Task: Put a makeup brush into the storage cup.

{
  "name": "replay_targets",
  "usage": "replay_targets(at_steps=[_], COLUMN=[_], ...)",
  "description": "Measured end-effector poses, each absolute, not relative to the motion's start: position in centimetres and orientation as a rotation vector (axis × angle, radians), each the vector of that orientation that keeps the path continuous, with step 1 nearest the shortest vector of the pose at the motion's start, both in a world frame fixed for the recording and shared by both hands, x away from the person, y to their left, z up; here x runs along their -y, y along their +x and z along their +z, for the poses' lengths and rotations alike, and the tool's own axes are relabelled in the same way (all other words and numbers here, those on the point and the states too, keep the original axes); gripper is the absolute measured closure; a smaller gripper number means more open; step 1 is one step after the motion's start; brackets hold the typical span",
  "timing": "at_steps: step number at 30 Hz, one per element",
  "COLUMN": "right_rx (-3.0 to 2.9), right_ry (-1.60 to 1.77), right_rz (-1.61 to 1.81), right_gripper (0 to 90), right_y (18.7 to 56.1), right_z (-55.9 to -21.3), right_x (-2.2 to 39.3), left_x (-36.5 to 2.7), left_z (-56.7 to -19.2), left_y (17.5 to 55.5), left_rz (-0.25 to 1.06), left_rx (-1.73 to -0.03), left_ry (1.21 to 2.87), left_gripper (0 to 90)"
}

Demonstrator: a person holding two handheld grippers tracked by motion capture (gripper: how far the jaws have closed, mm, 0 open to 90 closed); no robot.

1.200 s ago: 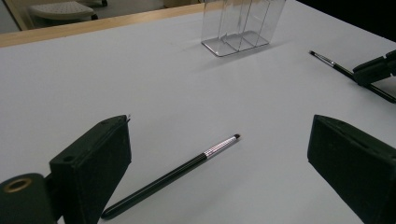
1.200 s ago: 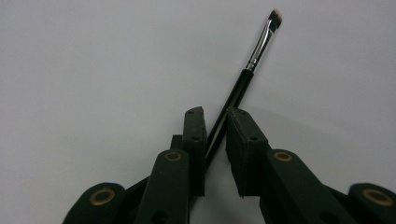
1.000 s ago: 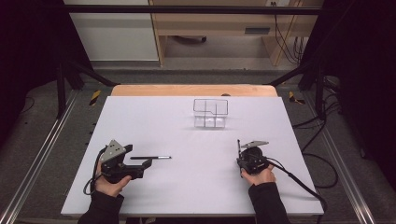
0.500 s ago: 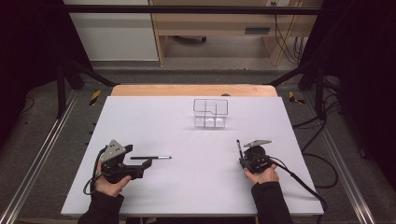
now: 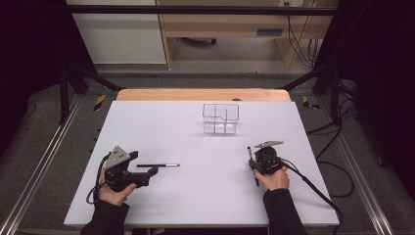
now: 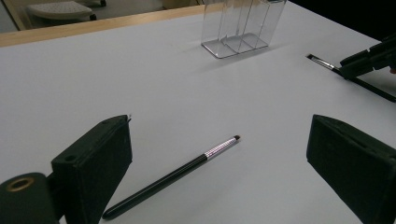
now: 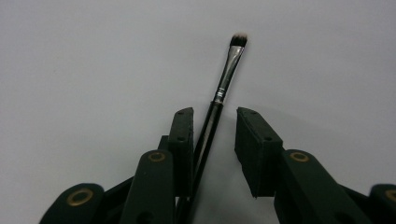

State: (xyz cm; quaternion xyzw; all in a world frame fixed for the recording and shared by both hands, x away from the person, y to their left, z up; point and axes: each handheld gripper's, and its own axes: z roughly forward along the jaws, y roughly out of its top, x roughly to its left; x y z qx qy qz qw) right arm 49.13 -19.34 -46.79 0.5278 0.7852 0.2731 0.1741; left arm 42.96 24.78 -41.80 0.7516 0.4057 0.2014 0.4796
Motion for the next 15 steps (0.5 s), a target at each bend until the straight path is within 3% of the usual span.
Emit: replay_targets(at_steps=[6, 15], right_rx=[-2.236, -2.272], right_ry=[1.482, 1.452], right_rz=[0.788, 0.779], right_gripper=[79.2, 82.9], right_y=[48.96, 49.06], right_z=[-46.84, -46.71], right_x=[19.17, 19.28], left_x=[-24.74, -24.69], left_z=[-41.83, -41.87], left_y=[42.96, 42.97], left_rz=[0.49, 0.488], left_rx=[-0.99, -0.99], left_ry=[1.837, 1.84], left_gripper=[6.2, 6.2])
